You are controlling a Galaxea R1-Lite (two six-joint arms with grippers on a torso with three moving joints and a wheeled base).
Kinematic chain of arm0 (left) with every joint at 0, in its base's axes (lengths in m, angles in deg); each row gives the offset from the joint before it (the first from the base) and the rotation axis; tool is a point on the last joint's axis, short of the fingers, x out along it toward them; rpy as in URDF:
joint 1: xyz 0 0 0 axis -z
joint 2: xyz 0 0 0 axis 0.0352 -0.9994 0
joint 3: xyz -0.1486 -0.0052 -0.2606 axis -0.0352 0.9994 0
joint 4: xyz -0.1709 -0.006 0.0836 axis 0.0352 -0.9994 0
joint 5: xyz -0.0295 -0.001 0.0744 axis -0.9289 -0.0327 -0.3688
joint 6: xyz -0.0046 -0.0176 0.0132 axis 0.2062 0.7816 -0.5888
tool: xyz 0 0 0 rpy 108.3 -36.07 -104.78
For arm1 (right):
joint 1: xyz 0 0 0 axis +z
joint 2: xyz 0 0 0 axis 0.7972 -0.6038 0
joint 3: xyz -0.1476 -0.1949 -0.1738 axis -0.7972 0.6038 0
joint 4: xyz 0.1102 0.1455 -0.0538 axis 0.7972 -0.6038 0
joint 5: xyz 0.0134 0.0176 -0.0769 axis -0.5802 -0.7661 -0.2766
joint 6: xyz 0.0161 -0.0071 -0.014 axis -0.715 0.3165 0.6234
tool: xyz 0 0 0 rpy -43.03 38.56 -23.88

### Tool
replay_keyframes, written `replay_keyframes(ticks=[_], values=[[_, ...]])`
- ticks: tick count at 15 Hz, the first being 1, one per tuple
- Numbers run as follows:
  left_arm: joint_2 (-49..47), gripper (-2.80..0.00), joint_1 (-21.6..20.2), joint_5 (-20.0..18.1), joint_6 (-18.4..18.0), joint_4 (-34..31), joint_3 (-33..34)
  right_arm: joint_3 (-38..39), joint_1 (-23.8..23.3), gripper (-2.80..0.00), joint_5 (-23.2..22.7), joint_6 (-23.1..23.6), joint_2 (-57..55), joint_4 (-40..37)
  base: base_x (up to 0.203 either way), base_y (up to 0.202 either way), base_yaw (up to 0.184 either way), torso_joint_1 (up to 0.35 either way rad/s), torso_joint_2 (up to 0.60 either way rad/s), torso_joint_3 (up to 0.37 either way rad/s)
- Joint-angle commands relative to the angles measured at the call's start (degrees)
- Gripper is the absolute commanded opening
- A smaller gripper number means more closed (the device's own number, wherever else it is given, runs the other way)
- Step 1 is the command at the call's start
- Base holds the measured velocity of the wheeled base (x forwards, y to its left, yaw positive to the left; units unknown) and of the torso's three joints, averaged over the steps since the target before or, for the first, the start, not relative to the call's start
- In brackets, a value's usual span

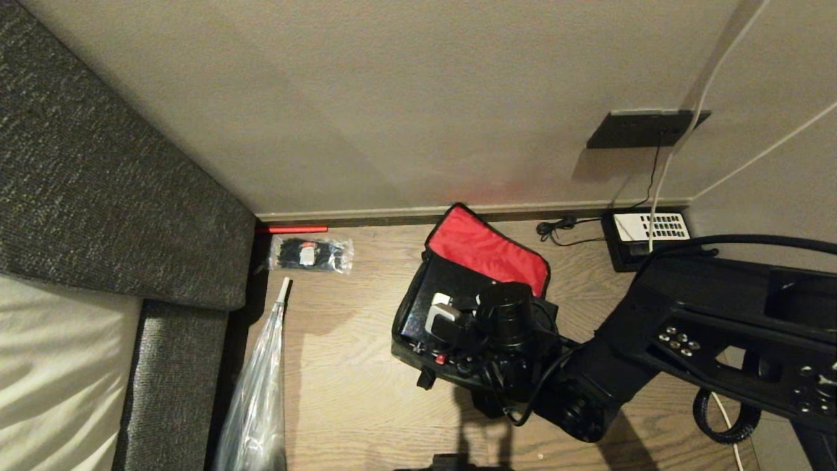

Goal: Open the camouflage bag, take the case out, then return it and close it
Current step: Place the black box back

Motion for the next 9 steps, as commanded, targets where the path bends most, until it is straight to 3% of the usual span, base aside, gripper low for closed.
replay_keyframes(ticks=[1, 9], values=[[0.11, -2.8, -0.02, 0.02, 0.02, -0.02, 0.18, -0.58, -0.05, -2.8, 0.17, 0.07, -3.6, 1.5, 0.0, 0.0, 0.0, 0.0, 0.0, 0.0], [0.11, -2.8, -0.02, 0.02, 0.02, -0.02, 0.18, -1.24, -0.05, -2.8, 0.33, 0.08, -6.49, 5.12, 0.0, 0.0, 0.0, 0.0, 0.0, 0.0]])
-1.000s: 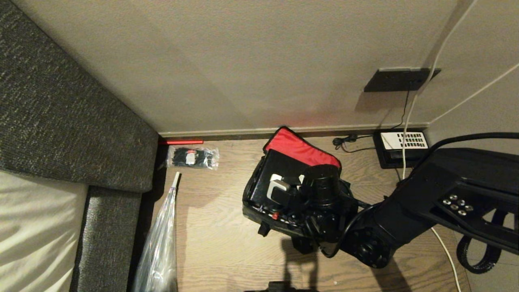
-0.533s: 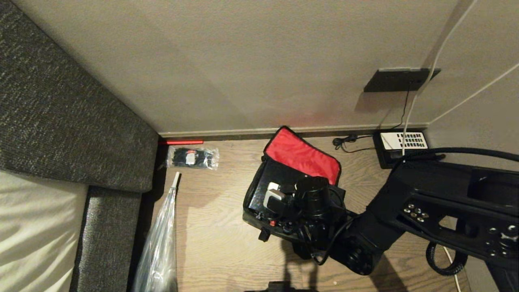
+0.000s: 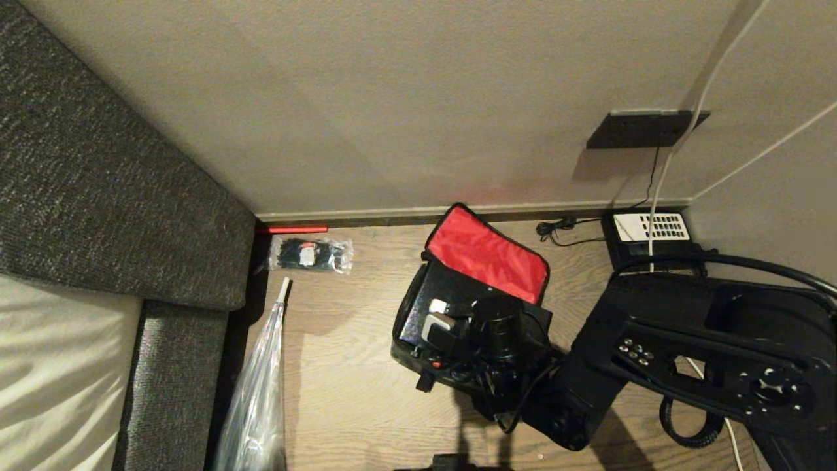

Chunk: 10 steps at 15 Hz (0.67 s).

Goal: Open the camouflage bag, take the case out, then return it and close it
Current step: Place the black box back

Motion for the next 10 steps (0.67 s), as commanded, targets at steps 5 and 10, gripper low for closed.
replay_keyframes(ticks=[5, 10], values=[[0.11, -2.8, -0.03, 0.02, 0.0, 0.0, 0.18, -0.34, 0.03, -2.8, 0.26, 0.36, -3.53, 3.86, 0.0, 0.0, 0.0, 0.0, 0.0, 0.0], [0.11, -2.8, -0.03, 0.02, 0.0, 0.0, 0.18, 1.6, 0.08, 0.0, 0.45, 0.1, -3.0, 4.43, 0.0, 0.0, 0.0, 0.0, 0.0, 0.0]])
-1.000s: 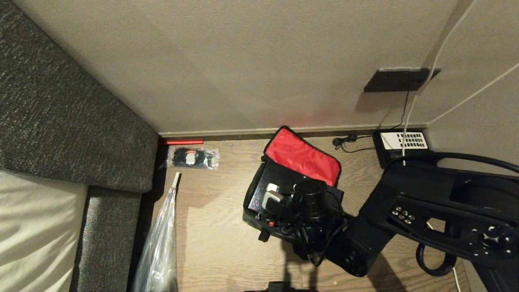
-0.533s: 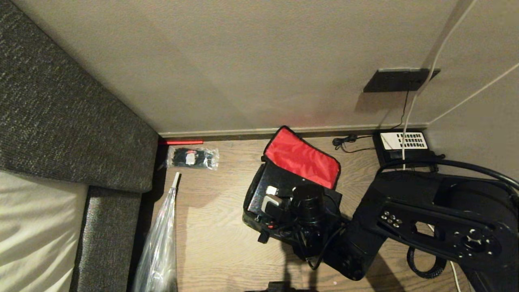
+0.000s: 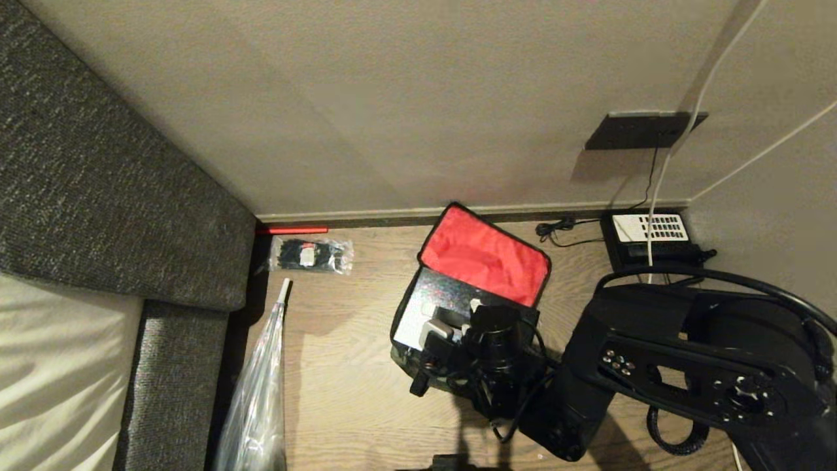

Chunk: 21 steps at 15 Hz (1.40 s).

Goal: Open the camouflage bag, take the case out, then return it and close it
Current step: Place the black box back, then close the top of the storage box

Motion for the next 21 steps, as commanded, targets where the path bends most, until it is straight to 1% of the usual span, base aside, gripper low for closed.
replay_keyframes(ticks=[1, 2, 6, 10, 11, 12, 13, 15, 16, 17, 19, 20, 21], values=[[0.03, -2.8, -0.02, 0.02, 0.0, 0.0, 0.18, 1.55, 0.25, 0.0, 0.2, 0.32, 1.11, 0.23, 0.0, 0.0, 0.0, 0.0, 0.0, 0.0], [0.11, -2.8, -0.02, 0.02, 0.0, 0.0, 0.18, 2.13, 0.47, 0.0, 0.16, 0.3, 2.12, 0.23, 0.0, 0.0, 0.0, 0.0, 0.0, 0.0], [0.1, -2.8, -0.02, 0.02, 0.02, 0.0, 0.18, 6.52, 1.09, 0.0, 0.09, 0.0, 13.82, -2.2, 0.0, 0.0, 0.0, 0.0, 0.0, 0.0], [0.11, -2.8, -0.02, 0.02, 0.09, 0.0, 0.18, 12.64, 0.8, 0.0, 0.69, -2.14, 29.18, -9.64, 0.0, 0.0, 0.0, 0.0, 0.0, 0.0], [0.11, -2.8, -0.02, 0.02, 0.02, 0.0, 0.18, 14.54, 0.13, -2.8, 1.11, -2.76, 32.69, -11.49, 0.0, 0.0, 0.0, 0.0, 0.0, 0.0], [0.11, -2.8, -0.02, 0.02, 0.0, 0.0, 0.18, 16.72, -1.06, -2.8, 1.5, -3.88, 36.3, -13.74, 0.0, 0.0, 0.0, 0.0, 0.0, 0.0], [0.11, -2.8, -0.02, 0.02, 0.0, 0.0, 0.18, 18.7, -2.62, -2.8, 2.08, -6.61, 39.68, -16.66, 0.0, 0.0, 0.0, 0.0, 0.0, 0.0], [0.11, -2.8, -0.02, 0.02, 0.0, 0.0, 0.18, 21.41, -5.61, -2.8, 4.52, -13.58, 45.47, -23.75, 0.0, 0.0, 0.0, 0.0, 0.0, 0.0], [0.11, -2.8, -0.02, 0.02, 0.0, 0.0, 0.18, 22.74, -6.96, -2.8, 5.25, -18.04, 49.01, -27.75, 0.0, 0.0, 0.0, 0.0, 0.0, 0.0], [0.11, -2.8, -0.02, 0.02, 0.0, 0.0, 0.18, 24.04, -7.67, -2.8, 5.48, -24.39, 51.83, -31.42, 0.0, 0.0, 0.0, 0.0, 0.0, 0.0], [0.11, -2.8, -0.02, 0.02, 0.0, 0.0, 0.18, 27.4, -8.31, -2.8, 4.19, -40.71, 56.99, -38.64, 0.0, 0.0, 0.0, 0.0, 0.0, 0.0], [0.11, -2.8, -0.02, 0.02, 0.0, 0.0, 0.18, 29.12, -8.42, -2.8, 3.62, -46.9, 59.7, -42.28, 0.0, 0.0, 0.0, 0.0, 0.0, 0.0], [0.11, -2.8, -0.02, 0.02, 0.0, 0.0, 0.18, 30.31, -8.55, -2.8, 3.45, -51.76, 62.53, -46.72, 0.0, 0.0, 0.0, 0.0, 0.0, 0.0]])
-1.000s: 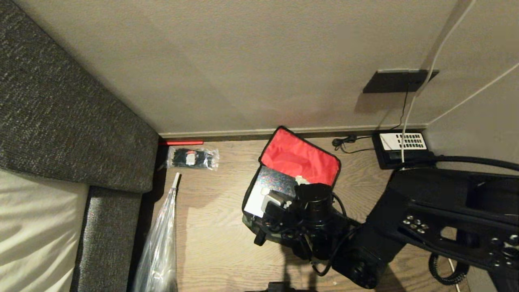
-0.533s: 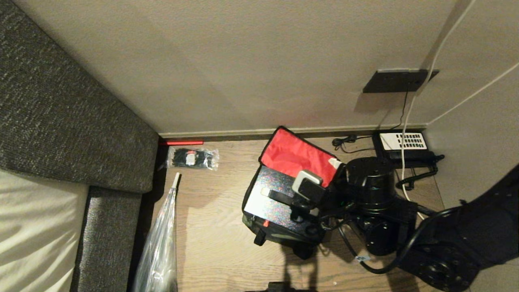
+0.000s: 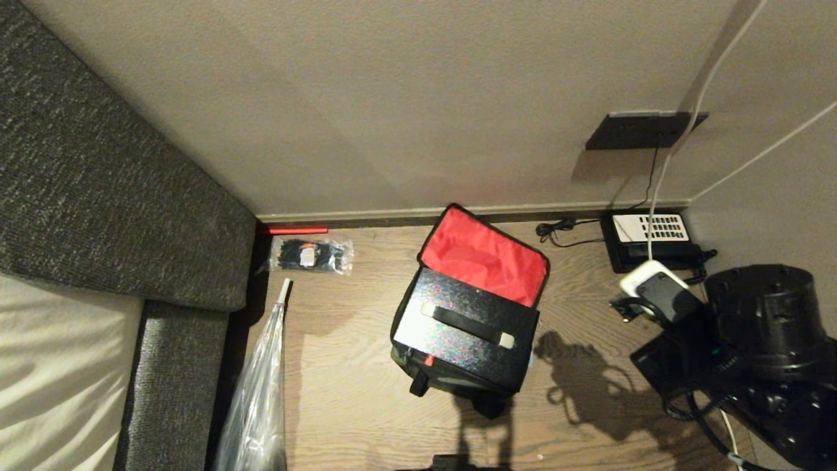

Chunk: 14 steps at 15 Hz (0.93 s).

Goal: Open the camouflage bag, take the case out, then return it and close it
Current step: Close the top of the storage box

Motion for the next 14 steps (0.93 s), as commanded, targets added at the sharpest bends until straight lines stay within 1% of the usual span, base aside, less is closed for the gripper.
replay_keyframes(ticks=[1, 3, 4, 5, 8, 10, 11, 12, 13, 14], values=[[0.11, -2.8, -0.02, 0.02, 0.02, -0.03, 0.18, 2.57, -0.36, -2.8, -0.12, -13.43, 10.45, -9.88, 0.0, 0.0, 0.0, 0.0, 0.0, 0.0], [0.11, -2.8, -0.02, 0.02, 0.02, -0.03, 0.18, 2.99, -0.43, -2.8, -1.93, -18.87, 18.53, -22.06, 0.0, 0.0, 0.0, 0.0, 0.0, 0.0], [0.11, -2.8, -0.02, 0.02, 0.02, -0.03, 0.18, 3.06, -0.52, -2.8, -4.66, -21.5, 22.74, -26.24, 0.0, 0.0, 0.0, 0.0, 0.0, 0.0], [0.11, -2.8, -0.02, 0.02, 0.04, -0.03, 0.18, 2.92, -1.48, -2.8, -8.35, -23.83, 27.28, -29.59, 0.0, 0.0, 0.0, 0.0, 0.0, 0.0], [0.11, -2.8, -0.02, 0.02, 0.02, -0.03, 0.18, 2.68, -8.82, -2.8, -18.35, -26.9, 41.55, -38.76, 0.0, 0.0, 0.0, 0.0, 0.0, 0.0], [0.11, -2.8, -0.02, 0.02, 0.02, -0.03, 0.18, 2.84, -11.98, -2.8, -21.64, -27.98, 50.76, -48.19, 0.0, 0.0, 0.0, 0.0, 0.0, 0.0], [0.11, -2.8, -0.02, 0.02, 0.02, -0.03, 0.18, 2.56, -12.96, -2.8, -22.7, -29.48, 54.53, -53.28, 0.0, 0.0, 0.0, 0.0, 0.0, 0.0], [0.11, -2.8, -0.02, 0.02, 0.02, -0.03, 0.18, 2.02, -13.74, -2.8, -23.63, -32.35, 57.01, -56.98, 0.0, 0.0, 0.0, 0.0, 0.0, 0.0], [0.11, -2.8, -0.02, 0.02, 0.02, -0.03, 0.18, 1.45, -15.06, -2.8, -24.25, -35.81, 57.81, -58.1, 0.0, 0.0, 0.0, 0.0, 0.0, 0.0], [0.11, -2.8, -0.02, 0.02, 0.02, -0.03, 0.18, 1.03, -17.64, -2.8, -24.62, -40.22, 56.91, -57.77, 0.0, 0.0, 0.0, 0.0, 0.0, 0.0]])
